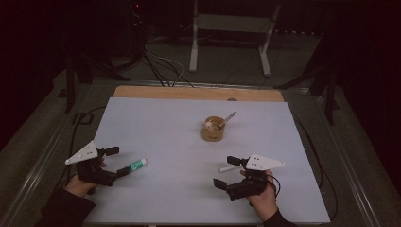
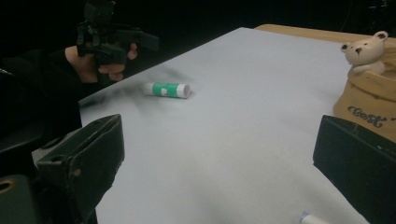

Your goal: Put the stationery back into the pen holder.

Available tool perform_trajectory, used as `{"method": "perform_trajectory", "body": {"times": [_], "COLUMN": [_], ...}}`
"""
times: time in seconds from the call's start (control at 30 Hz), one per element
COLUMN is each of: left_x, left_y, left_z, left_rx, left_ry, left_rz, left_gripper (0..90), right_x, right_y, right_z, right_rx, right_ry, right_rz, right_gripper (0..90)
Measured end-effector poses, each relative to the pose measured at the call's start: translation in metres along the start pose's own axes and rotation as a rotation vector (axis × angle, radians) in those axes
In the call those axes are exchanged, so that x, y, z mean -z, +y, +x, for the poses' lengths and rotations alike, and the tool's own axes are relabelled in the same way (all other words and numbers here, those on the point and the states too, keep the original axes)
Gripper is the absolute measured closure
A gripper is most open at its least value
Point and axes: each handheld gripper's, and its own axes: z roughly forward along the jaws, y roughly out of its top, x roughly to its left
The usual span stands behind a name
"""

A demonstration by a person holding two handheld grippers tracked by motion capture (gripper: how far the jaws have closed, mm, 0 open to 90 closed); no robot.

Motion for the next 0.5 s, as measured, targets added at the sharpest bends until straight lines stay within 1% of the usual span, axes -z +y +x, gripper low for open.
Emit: {"method": "perform_trajectory", "body": {"times": [0.03,0.07,0.1,0.13,0.17,0.2,0.23,0.27,0.3,0.33,0.37,0.4,0.43,0.47,0.5], "left_x": [0.003,0.003,0.006,0.006,0.007,0.007,0.008,0.008,0.008,0.008,0.008,0.008,0.007,0.007,0.006], "left_y": [-0.005,-0.005,-0.009,-0.009,-0.014,-0.014,-0.018,-0.018,-0.022,-0.022,-0.025,-0.025,-0.027,-0.027,-0.029], "left_z": [0.001,0.001,0.003,0.003,0.006,0.006,0.007,0.007,0.009,0.009,0.009,0.009,0.009,0.009,0.008], "left_rx": [-0.006,-0.006,0.014,0.014,0.021,0.021,0.018,0.018,0.023,0.023,0.013,0.013,0.001,0.001,-0.011], "left_ry": [0.016,0.016,0.018,0.018,0.024,0.024,0.022,0.022,0.022,0.022,0.033,0.033,0.036,0.036,0.040], "left_rz": [0.022,0.022,0.045,0.045,0.075,0.075,0.100,0.100,0.121,0.121,0.145,0.145,0.169,0.169,0.193], "left_gripper": [2.1,2.9,5.1,5.4,5.6,6.1,6.1,6.1,6.1,6.7,8.7,10.9,14.2,16.1,16.2], "right_x": [-0.001,-0.001,-0.001,-0.001,-0.001,-0.001,-0.001,-0.001,-0.001,-0.001,-0.001,-0.001,-0.001,-0.001,-0.001], "right_y": [0.000,0.000,-0.001,-0.001,0.000,0.000,0.000,0.000,0.000,0.000,0.000,0.000,0.000,0.000,0.000], "right_z": [0.000,0.000,0.000,0.000,0.000,0.000,0.000,0.000,0.000,0.000,0.000,0.000,0.000,0.000,0.000], "right_rx": [-0.003,-0.003,-0.006,-0.006,-0.007,-0.007,-0.006,-0.006,-0.005,-0.005,-0.007,-0.007,-0.006,-0.006,-0.005], "right_ry": [0.001,0.001,0.002,0.002,0.004,0.004,0.004,0.004,0.004,0.004,0.003,0.003,0.003,0.003,0.003], "right_rz": [0.002,0.002,0.002,0.002,0.001,0.001,0.002,0.002,0.002,0.002,0.002,0.002,0.000,0.000,0.001], "right_gripper": [1.8,1.8,1.8,1.8,1.8,1.8,1.8,1.8,1.8,1.8,1.8,1.8,1.8,1.8,1.8]}}
